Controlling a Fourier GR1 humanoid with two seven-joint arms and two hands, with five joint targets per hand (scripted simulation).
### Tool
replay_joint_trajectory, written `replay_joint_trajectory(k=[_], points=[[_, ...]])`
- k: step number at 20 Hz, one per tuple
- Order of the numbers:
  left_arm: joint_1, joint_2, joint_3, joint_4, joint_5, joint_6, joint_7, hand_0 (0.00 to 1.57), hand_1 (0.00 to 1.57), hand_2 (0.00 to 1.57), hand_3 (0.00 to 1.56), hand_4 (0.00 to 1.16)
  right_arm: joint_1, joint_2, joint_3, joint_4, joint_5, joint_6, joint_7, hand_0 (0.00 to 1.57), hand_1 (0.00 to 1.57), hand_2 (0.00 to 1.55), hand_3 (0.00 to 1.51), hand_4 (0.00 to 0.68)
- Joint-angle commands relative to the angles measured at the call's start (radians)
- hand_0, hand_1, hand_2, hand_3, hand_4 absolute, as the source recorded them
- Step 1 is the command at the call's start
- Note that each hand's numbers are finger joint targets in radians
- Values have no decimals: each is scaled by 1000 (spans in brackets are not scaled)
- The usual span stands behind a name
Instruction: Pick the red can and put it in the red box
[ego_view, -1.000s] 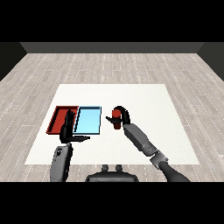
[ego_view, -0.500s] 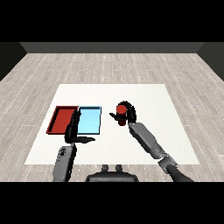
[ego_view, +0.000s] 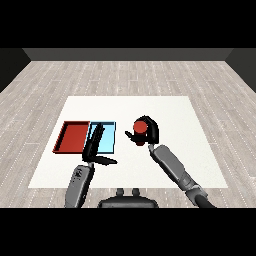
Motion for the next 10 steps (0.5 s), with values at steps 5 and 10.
replay_joint_trajectory(k=[5, 10], points=[[-41, -2, -115, -48, -3, 45, 118, 0, 0, 0, 0, 0, 51, -15, -47, -168, 105, 27, 88, 1571, 1571, 1464, 1406, 646], [-54, -2, -211, -26, 29, 104, 124, 0, 0, 0, 0, 0, 12, 57, -77, -142, 160, 44, 82, 1571, 1571, 1480, 1424, 655]])
